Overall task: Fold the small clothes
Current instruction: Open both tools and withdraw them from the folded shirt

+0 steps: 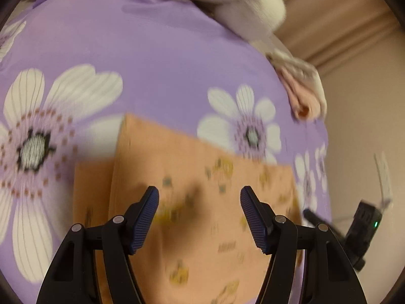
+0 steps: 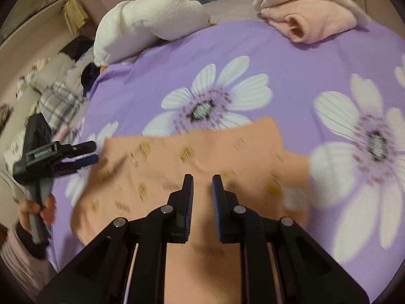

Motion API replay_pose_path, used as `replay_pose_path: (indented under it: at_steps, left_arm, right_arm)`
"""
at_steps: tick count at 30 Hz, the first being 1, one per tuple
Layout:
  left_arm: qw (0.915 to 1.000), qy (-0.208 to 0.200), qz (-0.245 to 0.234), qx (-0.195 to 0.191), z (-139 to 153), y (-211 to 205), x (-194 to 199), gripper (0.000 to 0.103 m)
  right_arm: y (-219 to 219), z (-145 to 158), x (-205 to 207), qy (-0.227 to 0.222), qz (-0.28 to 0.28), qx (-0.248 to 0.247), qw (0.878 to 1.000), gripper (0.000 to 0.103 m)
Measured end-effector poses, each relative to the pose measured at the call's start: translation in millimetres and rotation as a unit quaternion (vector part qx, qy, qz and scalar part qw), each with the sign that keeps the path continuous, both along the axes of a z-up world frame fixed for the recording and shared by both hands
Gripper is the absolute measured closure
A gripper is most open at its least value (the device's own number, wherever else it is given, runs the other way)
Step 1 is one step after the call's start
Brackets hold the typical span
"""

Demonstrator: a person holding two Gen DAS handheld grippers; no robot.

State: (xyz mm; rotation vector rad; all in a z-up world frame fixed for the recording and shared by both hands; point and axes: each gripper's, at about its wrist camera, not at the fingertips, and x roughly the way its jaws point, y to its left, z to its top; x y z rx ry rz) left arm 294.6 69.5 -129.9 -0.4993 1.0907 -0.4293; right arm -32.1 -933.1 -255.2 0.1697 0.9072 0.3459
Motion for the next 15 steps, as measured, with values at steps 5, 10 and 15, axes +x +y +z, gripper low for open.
replay_pose_path:
  at_steps: [5, 10, 15]
  left_arm:
    - [0.9968, -0.032, -0.051, 0.053, -3, -13, -51, 0.038]
    - [0.9897, -0.044, -0.083, 0.108, -17, -14, -90, 0.038]
    - [0.9879, -0.043, -0.092, 0.117, -29, -6, -120, 0.038]
  right_arm:
    - [6, -27, -41, 0.005, 0.018, -0.074, 0.997, 0.087]
    - [15, -58, -65, 0.03, 0.021, -0.145, 0.989, 0.093]
    - [14, -66, -88, 0.036, 0.017, -0.185, 0.982, 0.093]
